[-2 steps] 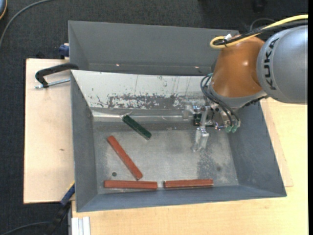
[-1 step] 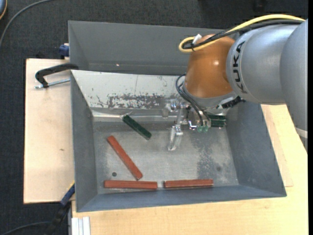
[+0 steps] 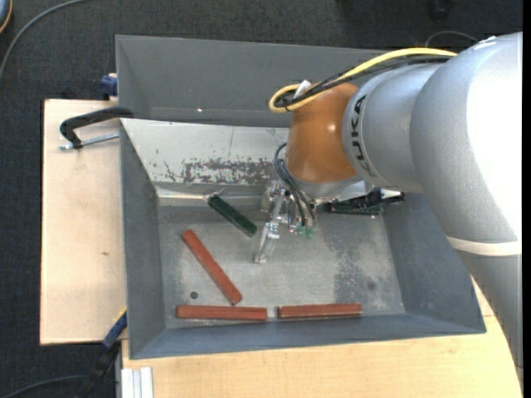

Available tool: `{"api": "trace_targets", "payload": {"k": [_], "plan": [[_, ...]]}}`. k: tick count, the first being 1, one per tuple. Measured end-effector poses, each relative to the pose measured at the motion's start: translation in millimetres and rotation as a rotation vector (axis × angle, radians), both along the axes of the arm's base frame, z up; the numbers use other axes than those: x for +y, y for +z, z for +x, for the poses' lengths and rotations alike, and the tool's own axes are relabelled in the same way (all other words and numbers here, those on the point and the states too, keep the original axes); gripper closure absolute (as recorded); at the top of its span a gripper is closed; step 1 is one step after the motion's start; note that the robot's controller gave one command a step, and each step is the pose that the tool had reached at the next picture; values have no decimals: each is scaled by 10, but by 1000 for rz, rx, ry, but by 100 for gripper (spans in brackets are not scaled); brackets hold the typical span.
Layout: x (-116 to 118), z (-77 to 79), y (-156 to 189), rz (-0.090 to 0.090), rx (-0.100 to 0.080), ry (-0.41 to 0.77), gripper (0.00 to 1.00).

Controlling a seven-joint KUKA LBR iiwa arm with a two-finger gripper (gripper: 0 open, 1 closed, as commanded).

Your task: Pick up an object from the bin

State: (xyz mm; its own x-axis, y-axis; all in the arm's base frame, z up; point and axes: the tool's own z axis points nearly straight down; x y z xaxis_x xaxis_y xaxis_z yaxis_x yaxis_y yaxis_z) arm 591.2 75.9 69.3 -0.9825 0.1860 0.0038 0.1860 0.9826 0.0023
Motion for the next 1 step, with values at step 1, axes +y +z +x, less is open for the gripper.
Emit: {"api": "trace_targets", "payload": {"k": [1], "plan": [[332, 95, 19, 0, -10, 49, 0]]}}
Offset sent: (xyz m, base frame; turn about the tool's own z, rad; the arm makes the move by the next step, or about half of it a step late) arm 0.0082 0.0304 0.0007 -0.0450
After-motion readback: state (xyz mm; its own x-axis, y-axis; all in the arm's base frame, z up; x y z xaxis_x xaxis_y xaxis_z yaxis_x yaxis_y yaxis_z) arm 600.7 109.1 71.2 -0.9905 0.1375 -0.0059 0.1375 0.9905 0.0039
